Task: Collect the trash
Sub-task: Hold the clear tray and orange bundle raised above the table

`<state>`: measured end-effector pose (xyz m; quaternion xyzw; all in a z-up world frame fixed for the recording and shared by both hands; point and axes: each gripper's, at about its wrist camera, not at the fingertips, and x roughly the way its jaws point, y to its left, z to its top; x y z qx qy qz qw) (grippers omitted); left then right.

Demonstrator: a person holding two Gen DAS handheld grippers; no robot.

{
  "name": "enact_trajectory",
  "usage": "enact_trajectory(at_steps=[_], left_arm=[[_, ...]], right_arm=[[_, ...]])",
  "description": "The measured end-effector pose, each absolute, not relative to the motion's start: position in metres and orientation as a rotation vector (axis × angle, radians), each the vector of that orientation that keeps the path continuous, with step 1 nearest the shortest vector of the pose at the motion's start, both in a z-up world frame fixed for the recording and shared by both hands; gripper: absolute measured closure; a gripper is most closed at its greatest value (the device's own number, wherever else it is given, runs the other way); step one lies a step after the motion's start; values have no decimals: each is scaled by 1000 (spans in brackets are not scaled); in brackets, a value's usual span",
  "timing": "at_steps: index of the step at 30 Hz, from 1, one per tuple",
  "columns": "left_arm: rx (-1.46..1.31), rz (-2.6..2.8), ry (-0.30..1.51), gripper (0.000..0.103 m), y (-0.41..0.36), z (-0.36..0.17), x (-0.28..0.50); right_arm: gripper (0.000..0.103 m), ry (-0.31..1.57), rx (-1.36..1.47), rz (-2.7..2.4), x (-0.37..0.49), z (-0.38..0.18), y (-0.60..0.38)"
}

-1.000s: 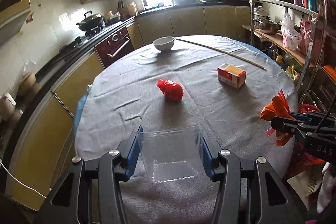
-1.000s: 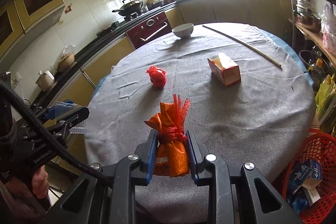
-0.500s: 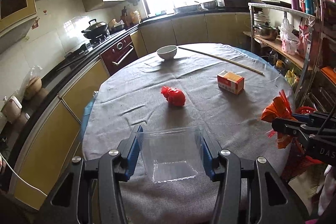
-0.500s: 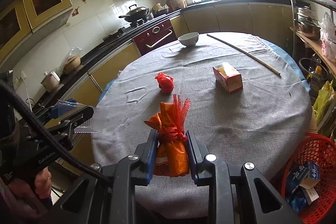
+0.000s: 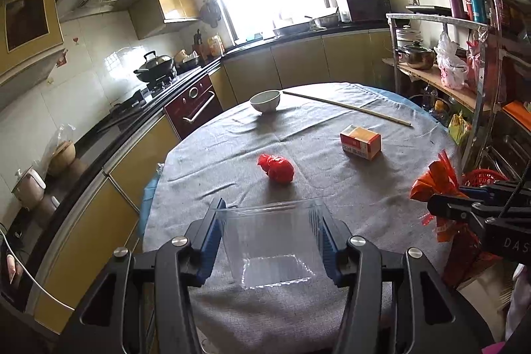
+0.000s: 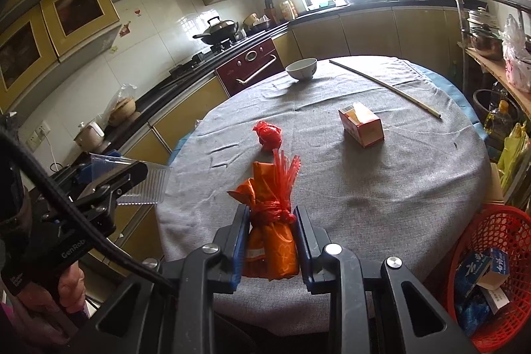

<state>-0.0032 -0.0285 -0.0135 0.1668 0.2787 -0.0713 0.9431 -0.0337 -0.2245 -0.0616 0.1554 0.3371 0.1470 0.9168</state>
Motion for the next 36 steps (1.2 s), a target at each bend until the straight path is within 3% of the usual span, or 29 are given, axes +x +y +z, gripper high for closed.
enact_trajectory(at_steps=[36], left_arm=[[387,-143,578,48,-44,-19,-8]], right_arm=[[74,690,378,311,-38,-72,-240]])
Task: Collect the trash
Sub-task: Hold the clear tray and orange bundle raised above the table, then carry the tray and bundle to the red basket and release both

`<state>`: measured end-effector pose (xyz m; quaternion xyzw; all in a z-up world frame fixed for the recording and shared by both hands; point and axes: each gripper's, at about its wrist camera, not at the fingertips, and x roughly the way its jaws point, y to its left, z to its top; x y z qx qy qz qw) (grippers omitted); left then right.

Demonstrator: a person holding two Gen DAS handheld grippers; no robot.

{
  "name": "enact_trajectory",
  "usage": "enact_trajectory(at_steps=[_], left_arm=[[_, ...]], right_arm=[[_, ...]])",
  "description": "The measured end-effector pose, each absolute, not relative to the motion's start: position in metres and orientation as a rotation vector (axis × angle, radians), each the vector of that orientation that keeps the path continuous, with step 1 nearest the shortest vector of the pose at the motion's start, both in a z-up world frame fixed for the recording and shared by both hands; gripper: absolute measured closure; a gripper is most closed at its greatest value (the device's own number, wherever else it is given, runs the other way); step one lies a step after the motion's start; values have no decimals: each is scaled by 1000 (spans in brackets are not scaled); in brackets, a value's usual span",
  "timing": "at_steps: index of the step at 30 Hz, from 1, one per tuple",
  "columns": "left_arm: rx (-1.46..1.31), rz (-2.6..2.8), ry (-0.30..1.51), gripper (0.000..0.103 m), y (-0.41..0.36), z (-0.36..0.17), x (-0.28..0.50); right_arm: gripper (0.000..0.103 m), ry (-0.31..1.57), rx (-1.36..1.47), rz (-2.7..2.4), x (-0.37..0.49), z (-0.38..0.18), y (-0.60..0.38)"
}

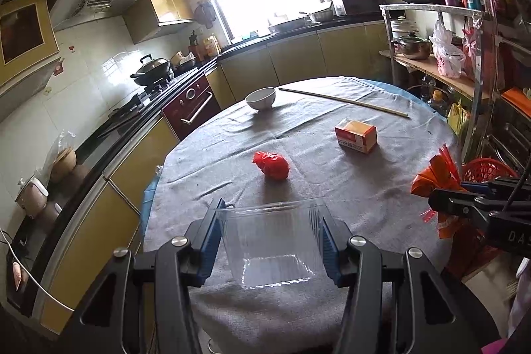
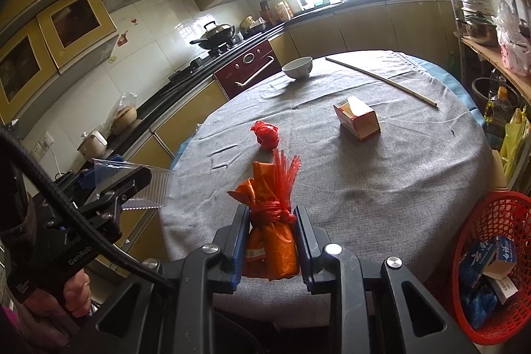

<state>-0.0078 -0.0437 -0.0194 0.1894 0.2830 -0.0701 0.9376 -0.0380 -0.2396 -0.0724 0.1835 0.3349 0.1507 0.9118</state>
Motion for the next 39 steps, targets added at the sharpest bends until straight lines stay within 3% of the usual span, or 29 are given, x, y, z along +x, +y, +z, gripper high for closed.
enact_trajectory(at_steps=[39], left_arm=[[467,-348,638,48,-132,-30,-1]], right_arm=[[74,640,534,188,-73,-92,-320]])
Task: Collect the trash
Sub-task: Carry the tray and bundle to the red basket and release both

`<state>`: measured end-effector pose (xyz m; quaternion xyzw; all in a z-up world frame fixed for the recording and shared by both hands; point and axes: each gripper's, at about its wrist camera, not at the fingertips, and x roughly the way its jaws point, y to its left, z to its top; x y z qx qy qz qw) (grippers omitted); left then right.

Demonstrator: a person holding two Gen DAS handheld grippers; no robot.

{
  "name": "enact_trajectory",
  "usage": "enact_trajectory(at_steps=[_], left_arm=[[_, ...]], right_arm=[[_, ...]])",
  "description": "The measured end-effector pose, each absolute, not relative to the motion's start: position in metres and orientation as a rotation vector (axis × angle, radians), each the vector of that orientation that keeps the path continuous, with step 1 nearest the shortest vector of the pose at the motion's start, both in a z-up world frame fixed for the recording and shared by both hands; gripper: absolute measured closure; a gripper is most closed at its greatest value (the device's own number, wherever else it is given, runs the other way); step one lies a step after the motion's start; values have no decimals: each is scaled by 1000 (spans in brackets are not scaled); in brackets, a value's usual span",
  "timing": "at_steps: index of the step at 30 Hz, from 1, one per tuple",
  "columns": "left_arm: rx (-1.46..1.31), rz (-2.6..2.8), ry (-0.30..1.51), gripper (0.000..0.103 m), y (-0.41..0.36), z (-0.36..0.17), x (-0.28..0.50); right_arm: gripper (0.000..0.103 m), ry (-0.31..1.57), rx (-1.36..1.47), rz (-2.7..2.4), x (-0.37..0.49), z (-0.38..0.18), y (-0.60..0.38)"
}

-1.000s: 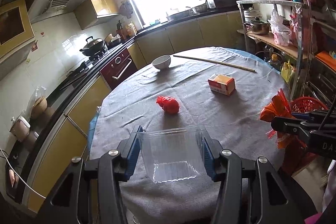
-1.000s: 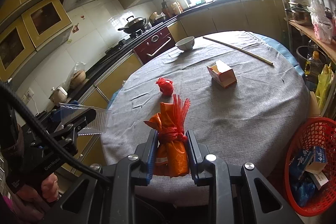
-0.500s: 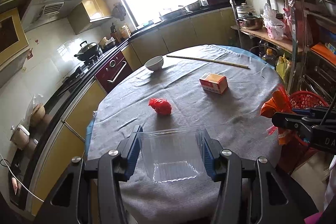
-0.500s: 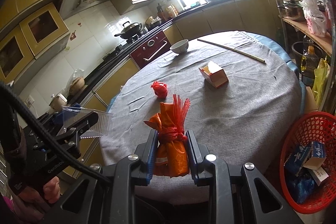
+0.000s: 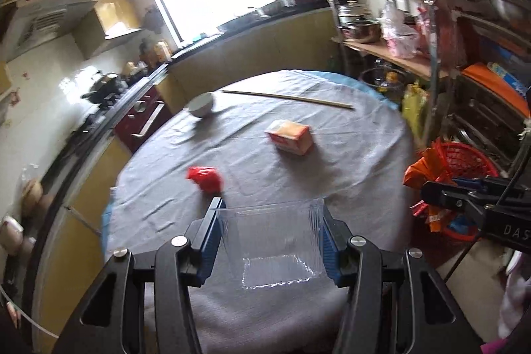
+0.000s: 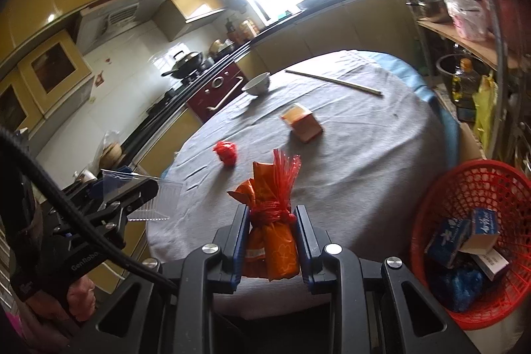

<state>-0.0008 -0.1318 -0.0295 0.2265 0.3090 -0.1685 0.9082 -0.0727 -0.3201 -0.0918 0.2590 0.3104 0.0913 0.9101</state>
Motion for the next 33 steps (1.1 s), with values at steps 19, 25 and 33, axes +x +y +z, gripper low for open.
enact_trajectory(at_steps=[19,25,33], left_arm=[[400,-766,792,48,-256,-51,8],[445,-846,810,48,-310,-60,1],[471,-950,881,44,-370,-87,-10]], right_arm=[[74,590,749,-137,-138,-131,-466],[74,583,847,-227,-157,-153,-512],[72,599,929,-263,-167,-183,-535]])
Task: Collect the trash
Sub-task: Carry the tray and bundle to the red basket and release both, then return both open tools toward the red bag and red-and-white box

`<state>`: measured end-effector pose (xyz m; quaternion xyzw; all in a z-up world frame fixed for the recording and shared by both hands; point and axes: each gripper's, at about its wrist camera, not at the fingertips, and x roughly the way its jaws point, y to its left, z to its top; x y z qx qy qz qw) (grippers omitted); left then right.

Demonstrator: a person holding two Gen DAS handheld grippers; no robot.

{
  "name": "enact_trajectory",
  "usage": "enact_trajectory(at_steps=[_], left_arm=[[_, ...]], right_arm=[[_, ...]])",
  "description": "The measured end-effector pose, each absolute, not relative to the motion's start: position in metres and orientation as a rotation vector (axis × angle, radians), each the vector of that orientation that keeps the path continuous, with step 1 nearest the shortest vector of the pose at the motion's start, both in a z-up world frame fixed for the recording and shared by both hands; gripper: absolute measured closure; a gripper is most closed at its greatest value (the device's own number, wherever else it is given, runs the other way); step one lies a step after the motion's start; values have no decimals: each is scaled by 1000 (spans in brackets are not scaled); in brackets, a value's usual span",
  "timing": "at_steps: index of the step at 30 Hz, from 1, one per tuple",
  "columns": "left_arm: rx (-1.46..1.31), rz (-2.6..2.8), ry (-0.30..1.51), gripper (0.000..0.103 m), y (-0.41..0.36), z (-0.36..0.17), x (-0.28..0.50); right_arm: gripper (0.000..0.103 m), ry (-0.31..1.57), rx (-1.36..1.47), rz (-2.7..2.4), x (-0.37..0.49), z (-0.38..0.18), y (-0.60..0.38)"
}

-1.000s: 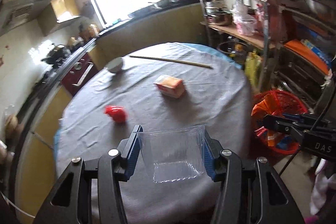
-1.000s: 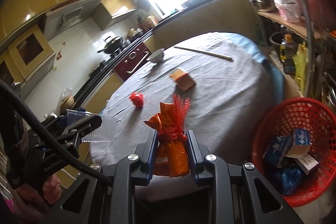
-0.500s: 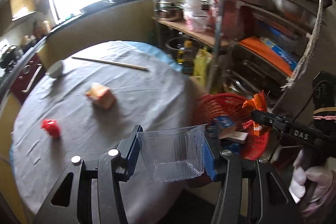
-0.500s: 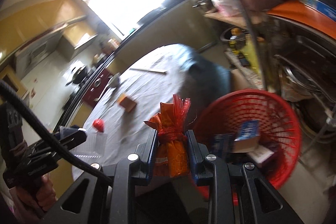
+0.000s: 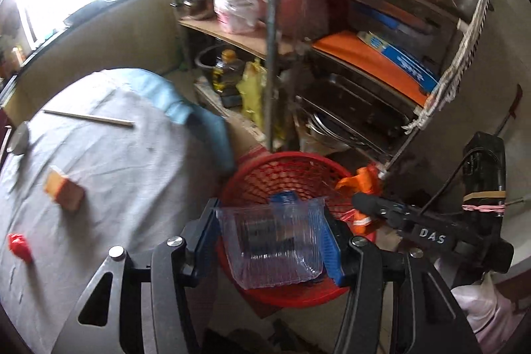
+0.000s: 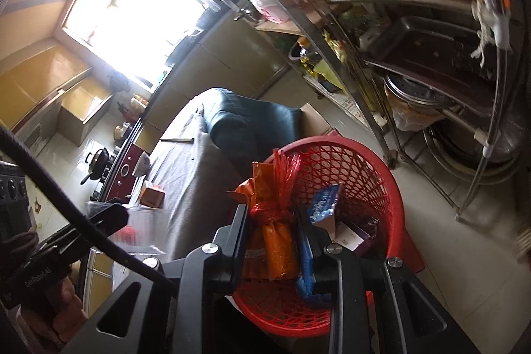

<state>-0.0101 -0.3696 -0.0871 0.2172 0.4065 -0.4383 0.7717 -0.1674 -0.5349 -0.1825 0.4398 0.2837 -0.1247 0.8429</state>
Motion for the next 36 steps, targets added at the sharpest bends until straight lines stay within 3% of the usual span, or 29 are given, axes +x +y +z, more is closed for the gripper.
enact_trajectory(at_steps=[2,8,14,30,36], left_arm=[[479,-962,906,34,-376,-97,-11],[421,-991,983,34,-367,-114,6],[369,-954,925,33,-322,-96,20],[267,-454,816,33,-60,-103,47],[188,-189,822,33,24,-109,60]], right_arm=[[69,614,949,-297,-169,-188,-538],[65,615,1023,-341,-177,-200,-555],[64,617,963,-342,-162,-179,-545],[64,763,670,-39,-11,-121,-395],[47,843,586,117,44,-125,-318]])
